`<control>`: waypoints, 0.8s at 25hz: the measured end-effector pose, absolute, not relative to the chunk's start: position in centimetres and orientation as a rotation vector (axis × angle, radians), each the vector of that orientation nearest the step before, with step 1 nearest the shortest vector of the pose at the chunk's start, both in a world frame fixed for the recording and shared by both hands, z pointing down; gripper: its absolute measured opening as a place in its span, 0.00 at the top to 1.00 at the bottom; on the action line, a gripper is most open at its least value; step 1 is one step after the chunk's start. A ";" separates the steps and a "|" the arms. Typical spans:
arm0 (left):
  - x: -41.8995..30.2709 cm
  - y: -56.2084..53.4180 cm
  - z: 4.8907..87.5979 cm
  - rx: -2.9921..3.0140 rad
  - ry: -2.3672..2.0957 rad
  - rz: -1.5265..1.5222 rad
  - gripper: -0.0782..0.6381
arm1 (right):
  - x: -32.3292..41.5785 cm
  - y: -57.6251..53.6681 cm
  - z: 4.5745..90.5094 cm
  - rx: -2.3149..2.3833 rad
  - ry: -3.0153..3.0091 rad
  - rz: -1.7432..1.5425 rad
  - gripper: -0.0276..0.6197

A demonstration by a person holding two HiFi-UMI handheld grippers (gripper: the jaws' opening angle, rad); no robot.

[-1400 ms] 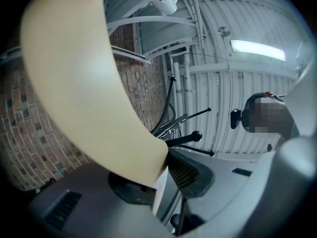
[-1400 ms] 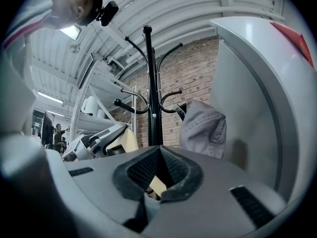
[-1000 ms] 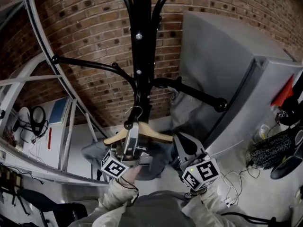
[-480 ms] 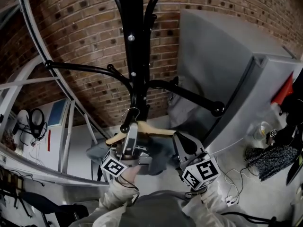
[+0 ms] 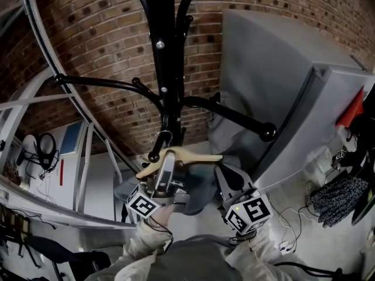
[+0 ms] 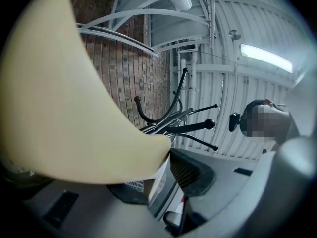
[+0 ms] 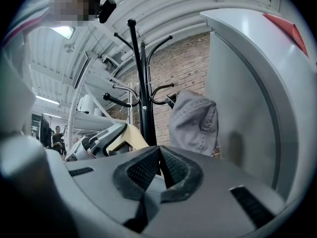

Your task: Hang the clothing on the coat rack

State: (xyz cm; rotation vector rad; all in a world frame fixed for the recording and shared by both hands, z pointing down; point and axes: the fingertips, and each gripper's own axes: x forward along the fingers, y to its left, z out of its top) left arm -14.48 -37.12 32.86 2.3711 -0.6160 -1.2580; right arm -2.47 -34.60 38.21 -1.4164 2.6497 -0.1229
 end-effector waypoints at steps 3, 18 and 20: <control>-14.4 -36.9 33.0 2.380 -0.630 -1.236 0.72 | -2.5 -34.3 38.3 -1.415 2.648 -0.130 0.92; -14.2 -32.9 37.7 2.493 -0.811 -0.915 0.72 | -4.9 -31.8 39.4 -1.388 2.656 -0.194 0.92; -14.7 -31.6 38.3 2.517 -0.840 -0.875 0.72 | -5.8 -31.1 39.7 -1.373 2.663 -0.199 0.92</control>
